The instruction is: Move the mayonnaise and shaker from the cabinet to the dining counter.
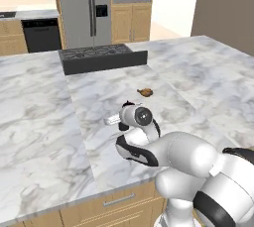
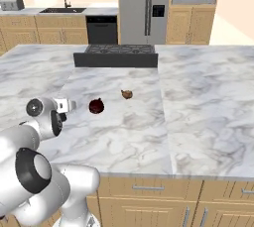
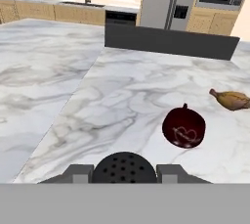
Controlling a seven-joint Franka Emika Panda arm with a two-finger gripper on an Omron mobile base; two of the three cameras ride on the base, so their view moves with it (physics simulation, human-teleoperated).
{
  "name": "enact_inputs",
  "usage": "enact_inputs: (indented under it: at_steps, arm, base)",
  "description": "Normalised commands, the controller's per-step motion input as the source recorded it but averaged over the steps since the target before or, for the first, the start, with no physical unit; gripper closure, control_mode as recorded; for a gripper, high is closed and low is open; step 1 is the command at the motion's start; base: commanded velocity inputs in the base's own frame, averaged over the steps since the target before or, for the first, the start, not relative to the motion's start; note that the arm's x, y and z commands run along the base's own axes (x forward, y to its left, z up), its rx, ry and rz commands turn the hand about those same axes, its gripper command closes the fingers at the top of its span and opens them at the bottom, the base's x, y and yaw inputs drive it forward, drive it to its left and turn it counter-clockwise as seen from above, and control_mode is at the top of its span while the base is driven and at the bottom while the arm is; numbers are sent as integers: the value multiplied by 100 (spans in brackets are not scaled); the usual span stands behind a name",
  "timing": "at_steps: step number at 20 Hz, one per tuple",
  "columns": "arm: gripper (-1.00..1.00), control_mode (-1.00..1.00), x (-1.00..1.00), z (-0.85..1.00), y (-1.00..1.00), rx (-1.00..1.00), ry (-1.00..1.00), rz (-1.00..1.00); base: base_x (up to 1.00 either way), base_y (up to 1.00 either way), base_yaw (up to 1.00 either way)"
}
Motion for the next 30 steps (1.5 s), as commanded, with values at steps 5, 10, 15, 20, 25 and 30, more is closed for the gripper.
enact_inputs:
  at_steps: [5,10,15,20,25,30]
  arm:
    - [100,-100,0,-17,0,0,-1,0]
    - [100,-100,0,-14,0,0,-1,0]
    - [100,-100,0,-16,0,0,-1,0]
    - [100,-100,-5,-16,-3,0,0,0]
    - [100,-100,-1,-17,-2,0,0,0]
    - [100,-100,0,-17,-14,0,0,0]
  base:
    - [0,0,0]
    - [0,0,0]
    - [0,0,0]
    - [0,0,0]
    - [0,0,0]
    - [0,0,0]
